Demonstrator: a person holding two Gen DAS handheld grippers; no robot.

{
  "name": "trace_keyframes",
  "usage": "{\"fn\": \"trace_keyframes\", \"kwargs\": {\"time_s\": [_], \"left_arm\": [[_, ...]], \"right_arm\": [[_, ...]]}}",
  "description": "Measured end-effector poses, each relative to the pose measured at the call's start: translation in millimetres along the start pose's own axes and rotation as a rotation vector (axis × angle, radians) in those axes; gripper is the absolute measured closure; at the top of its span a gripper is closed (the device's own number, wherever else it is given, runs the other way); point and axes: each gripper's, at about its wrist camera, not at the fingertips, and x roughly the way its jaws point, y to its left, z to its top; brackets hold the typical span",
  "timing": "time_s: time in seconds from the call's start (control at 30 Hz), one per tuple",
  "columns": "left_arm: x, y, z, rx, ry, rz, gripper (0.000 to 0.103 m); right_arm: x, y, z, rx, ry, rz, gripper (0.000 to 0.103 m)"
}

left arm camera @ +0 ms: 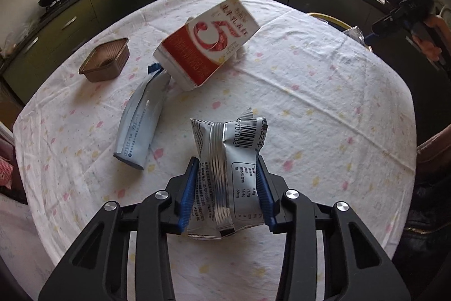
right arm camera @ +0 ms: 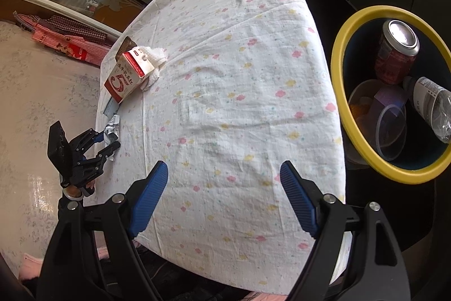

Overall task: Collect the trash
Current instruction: 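Grasp the crumpled white snack wrapper with the left tool, then carry the wrapper over the bin and open the left tool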

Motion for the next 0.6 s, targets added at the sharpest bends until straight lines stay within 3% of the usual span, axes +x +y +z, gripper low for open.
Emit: {"fn": "trace_keyframes", "kwargs": {"time_s": [0.17, 0.3, 0.6], "left_arm": [[-18.7, -30.5, 16.2, 0.037, -0.044, 0.007, 0.063], [-28.9, -65.5, 42.6, 0.085, -0.078, -0.031, 0.063], [-12.2, -151.2, 132.7, 0.236, -0.128, -0.170, 0.063]], "right_arm": [[-6.5, -8.0, -3.4, 0.000, -0.030, -0.025, 0.026], [-13.5, -23.8, -6.6, 0.022, -0.054, -0.039, 0.026], [-54.2, -80.4, -24.3, 0.103, -0.159, -0.113, 0.026]]}}
